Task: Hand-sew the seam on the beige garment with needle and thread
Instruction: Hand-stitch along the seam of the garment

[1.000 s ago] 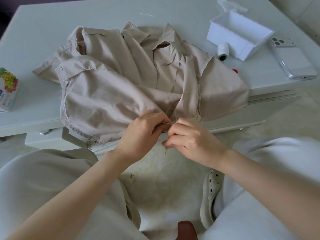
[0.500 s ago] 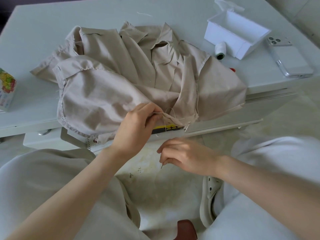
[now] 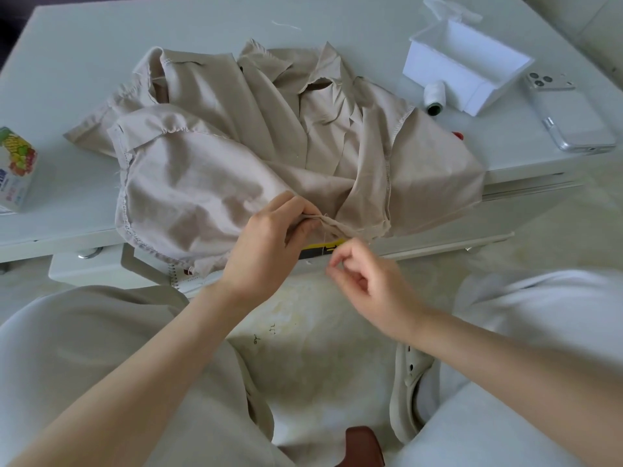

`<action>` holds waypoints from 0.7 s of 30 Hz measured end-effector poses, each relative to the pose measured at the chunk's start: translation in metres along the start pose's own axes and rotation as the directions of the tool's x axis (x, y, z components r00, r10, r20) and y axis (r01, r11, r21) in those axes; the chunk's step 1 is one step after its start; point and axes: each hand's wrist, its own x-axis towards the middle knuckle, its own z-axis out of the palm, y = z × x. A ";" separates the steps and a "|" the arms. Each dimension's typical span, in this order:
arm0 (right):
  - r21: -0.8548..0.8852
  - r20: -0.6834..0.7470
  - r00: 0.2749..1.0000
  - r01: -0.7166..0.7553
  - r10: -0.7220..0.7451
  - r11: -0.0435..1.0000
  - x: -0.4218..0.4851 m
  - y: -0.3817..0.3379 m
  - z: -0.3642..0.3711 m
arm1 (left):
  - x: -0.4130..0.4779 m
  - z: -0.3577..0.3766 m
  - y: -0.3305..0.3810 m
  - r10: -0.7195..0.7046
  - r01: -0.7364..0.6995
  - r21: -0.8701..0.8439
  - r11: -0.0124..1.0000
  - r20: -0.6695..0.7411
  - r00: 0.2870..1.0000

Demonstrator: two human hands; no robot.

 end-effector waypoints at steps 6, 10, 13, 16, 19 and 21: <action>0.082 -0.147 0.978 -0.139 0.150 0.987 0.015 0.004 -0.004 | -0.001 0.004 0.004 -0.024 0.024 -0.050 0.998 0.005 1.000; 0.058 -0.152 0.974 -0.161 0.168 0.985 0.020 0.006 0.000 | -0.001 0.004 0.005 -0.026 0.027 -0.069 0.997 0.018 0.999; -0.006 -0.159 0.978 -0.141 0.138 0.990 0.022 0.004 -0.003 | -0.001 0.005 0.005 -0.031 0.033 -0.076 0.997 0.022 0.999; -0.117 -0.082 0.995 -0.065 0.055 0.991 0.018 0.003 -0.004 | 0.000 0.004 0.004 -0.044 0.045 -0.068 0.997 0.020 0.999; -0.366 0.126 0.992 0.020 0.028 0.930 0.008 0.007 0.000 | 0.001 0.003 0.005 -0.041 0.042 -0.048 0.998 0.008 0.999; -0.532 0.278 0.955 0.067 0.099 0.844 0.003 0.013 0.002 | 0.001 0.002 0.005 -0.051 0.051 -0.049 0.997 0.010 0.999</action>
